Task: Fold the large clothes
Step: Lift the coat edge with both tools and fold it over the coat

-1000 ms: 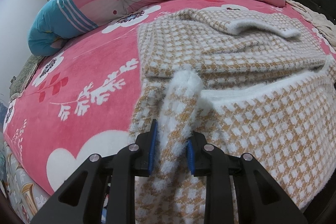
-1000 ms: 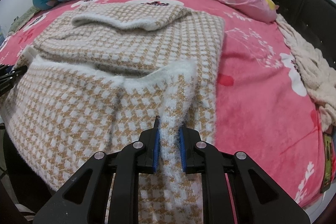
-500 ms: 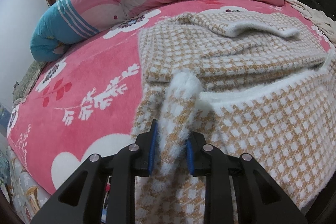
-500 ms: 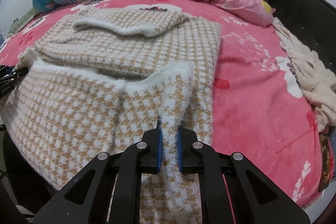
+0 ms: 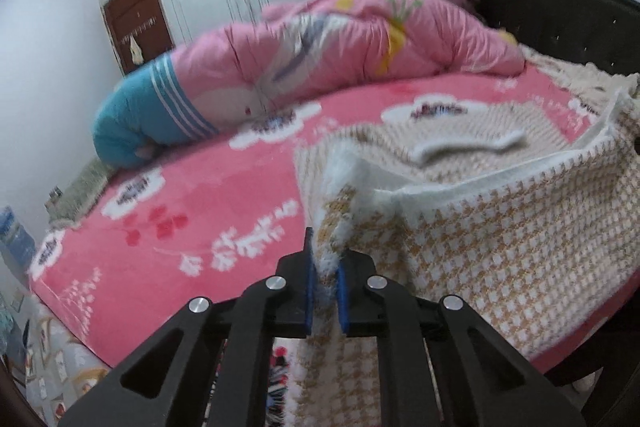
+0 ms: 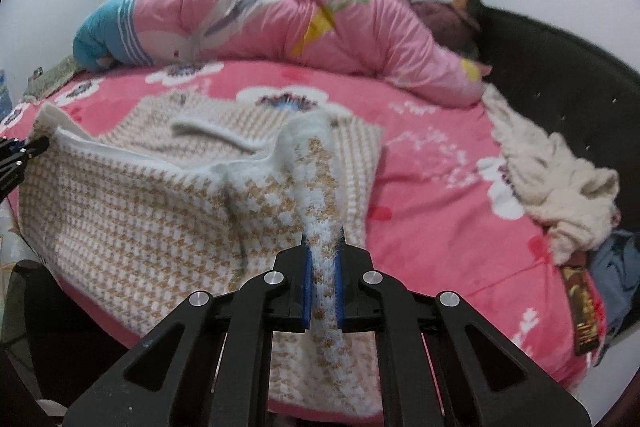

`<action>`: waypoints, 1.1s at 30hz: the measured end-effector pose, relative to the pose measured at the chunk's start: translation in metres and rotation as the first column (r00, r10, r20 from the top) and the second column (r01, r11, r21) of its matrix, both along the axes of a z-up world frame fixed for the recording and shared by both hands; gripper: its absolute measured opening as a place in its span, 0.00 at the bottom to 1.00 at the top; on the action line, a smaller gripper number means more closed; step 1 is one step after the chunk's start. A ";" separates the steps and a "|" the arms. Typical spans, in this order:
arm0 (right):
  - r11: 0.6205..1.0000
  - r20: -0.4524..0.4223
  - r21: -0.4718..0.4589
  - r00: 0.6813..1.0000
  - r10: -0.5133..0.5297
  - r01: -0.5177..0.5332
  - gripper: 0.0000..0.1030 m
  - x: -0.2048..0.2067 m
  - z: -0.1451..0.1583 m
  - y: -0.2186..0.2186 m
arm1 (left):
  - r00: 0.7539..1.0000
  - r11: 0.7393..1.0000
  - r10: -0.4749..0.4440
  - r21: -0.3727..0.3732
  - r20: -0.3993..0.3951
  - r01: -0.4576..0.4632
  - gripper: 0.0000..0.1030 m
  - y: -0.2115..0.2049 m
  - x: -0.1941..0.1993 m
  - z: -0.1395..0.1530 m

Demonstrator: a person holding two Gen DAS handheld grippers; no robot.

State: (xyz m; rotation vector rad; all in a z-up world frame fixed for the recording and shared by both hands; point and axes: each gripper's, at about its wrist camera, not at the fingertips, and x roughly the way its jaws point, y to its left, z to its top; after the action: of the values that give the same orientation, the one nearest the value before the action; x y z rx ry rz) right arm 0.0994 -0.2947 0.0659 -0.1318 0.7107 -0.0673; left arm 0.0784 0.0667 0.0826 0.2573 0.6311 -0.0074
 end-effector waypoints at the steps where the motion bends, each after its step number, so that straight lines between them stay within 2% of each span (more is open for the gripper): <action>1: 1.000 0.019 -0.004 1.000 0.002 -0.002 0.06 0.000 0.007 0.000 | 1.000 1.000 -0.002 0.001 0.015 0.002 0.09 0.000 -0.001 0.006; 5: 0.999 0.075 -0.034 0.997 0.011 -0.008 0.06 0.014 0.025 -0.003 | 0.997 1.000 -0.016 0.006 0.078 0.016 0.09 0.000 0.011 0.030; 8: 0.999 0.111 -0.035 0.994 0.022 -0.018 0.06 0.039 0.037 -0.010 | 0.992 0.999 -0.031 0.024 0.126 0.028 0.09 -0.001 0.037 0.047; 12: 1.000 0.137 -0.005 0.990 0.032 -0.031 0.06 0.091 0.050 -0.026 | 0.989 0.999 -0.049 0.015 0.143 0.048 0.09 -0.006 0.097 0.062; 15: 0.999 0.131 0.029 0.991 0.028 -0.032 0.06 0.136 0.051 -0.036 | 0.990 0.998 -0.055 0.024 0.131 0.052 0.09 -0.014 0.145 0.062; 19: 0.999 0.072 0.045 0.997 0.017 -0.020 0.06 0.201 0.028 -0.044 | 0.999 0.998 -0.047 0.036 0.021 0.047 0.09 -0.026 0.225 0.034; 21: 0.998 -0.001 0.063 1.000 0.009 -0.009 0.07 0.235 -0.001 -0.049 | 0.996 0.999 -0.036 0.008 -0.082 0.037 0.11 -0.024 0.263 0.005; 23: 0.996 -0.092 0.089 0.996 0.006 0.002 0.09 0.260 -0.034 -0.055 | 0.982 1.000 -0.026 -0.016 -0.190 0.023 0.15 -0.021 0.290 -0.025; 24: 0.995 -0.132 0.096 0.991 0.001 0.012 0.12 0.266 -0.048 -0.058 | 0.973 1.000 -0.016 -0.023 -0.231 0.011 0.19 -0.018 0.299 -0.038; 26: 0.994 -0.208 0.101 0.978 -0.026 0.048 0.26 0.276 -0.075 -0.068 | 0.946 0.999 0.023 -0.031 -0.324 -0.035 0.38 -0.009 0.318 -0.068; 27: 0.992 -0.231 0.111 0.972 -0.035 0.062 0.39 0.276 -0.083 -0.075 | 0.935 0.996 0.038 -0.057 -0.352 -0.062 0.43 0.002 0.322 -0.077; 28: 0.987 -0.228 0.141 0.973 -0.040 0.073 0.50 0.272 -0.083 -0.083 | 0.935 0.992 0.038 -0.096 -0.352 -0.076 0.50 0.010 0.321 -0.077; 30: 0.980 -0.194 0.179 0.980 -0.054 0.089 0.53 0.261 -0.073 -0.096 | 0.948 0.972 0.040 -0.209 -0.315 -0.110 0.54 0.036 0.316 -0.064; 33: 0.967 -0.120 0.240 0.991 -0.053 0.081 0.53 0.246 -0.050 -0.110 | 0.972 0.946 0.039 -0.303 -0.234 -0.111 0.54 0.056 0.307 -0.043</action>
State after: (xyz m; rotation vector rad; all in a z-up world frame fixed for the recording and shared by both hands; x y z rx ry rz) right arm 0.3457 -0.4043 0.0155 0.1261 0.8309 -0.0368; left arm 0.3850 0.1224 0.0397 -0.0795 0.8544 -0.0642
